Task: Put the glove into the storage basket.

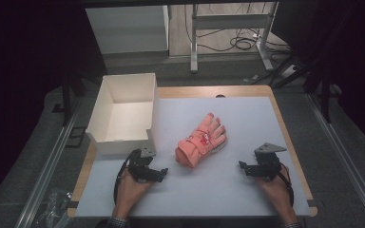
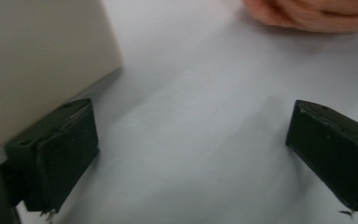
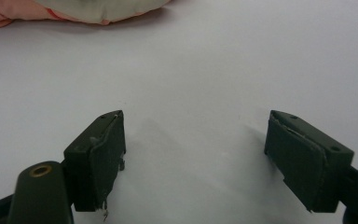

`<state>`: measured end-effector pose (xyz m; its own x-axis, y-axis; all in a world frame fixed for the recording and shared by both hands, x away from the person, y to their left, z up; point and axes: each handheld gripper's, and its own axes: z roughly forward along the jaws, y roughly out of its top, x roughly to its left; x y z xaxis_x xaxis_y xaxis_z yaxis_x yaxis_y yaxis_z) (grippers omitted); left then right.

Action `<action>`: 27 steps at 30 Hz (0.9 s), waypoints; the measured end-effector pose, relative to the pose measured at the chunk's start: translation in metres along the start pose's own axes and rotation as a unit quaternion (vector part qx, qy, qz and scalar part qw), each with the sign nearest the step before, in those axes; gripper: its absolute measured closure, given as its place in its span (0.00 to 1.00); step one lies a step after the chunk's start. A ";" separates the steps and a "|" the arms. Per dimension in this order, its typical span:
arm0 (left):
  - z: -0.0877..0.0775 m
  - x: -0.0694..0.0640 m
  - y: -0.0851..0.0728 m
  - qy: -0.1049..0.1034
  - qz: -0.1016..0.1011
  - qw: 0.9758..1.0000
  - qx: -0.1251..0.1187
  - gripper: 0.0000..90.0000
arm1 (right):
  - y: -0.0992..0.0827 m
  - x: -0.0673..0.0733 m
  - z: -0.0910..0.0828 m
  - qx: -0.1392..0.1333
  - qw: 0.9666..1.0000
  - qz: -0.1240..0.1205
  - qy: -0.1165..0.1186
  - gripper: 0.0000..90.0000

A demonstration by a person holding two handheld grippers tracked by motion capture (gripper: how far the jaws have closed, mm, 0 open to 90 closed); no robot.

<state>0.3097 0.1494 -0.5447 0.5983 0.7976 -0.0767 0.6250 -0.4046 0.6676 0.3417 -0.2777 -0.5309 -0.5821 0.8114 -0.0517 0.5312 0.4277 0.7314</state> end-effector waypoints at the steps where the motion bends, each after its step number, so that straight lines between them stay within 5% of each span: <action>1: -0.001 -0.002 0.001 -0.007 0.002 1.000 -0.001 0.03 | 0.000 0.000 0.000 0.000 1.000 0.000 -0.001 0.22; 13: -0.004 -0.024 0.032 -0.070 0.037 0.997 0.002 0.00 | 0.000 0.000 0.000 0.000 1.000 -0.001 -0.004 0.21; 27: -0.011 -0.038 0.095 -0.084 0.081 0.993 0.012 0.00 | 0.000 0.000 0.000 0.000 1.000 -0.001 -0.005 0.21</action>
<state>0.3408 0.0854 -0.4697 0.7659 0.6361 -0.0934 0.5243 -0.5339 0.6633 0.3415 -0.2777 -0.5312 -0.5778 0.8140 -0.0597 0.5300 0.4298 0.7310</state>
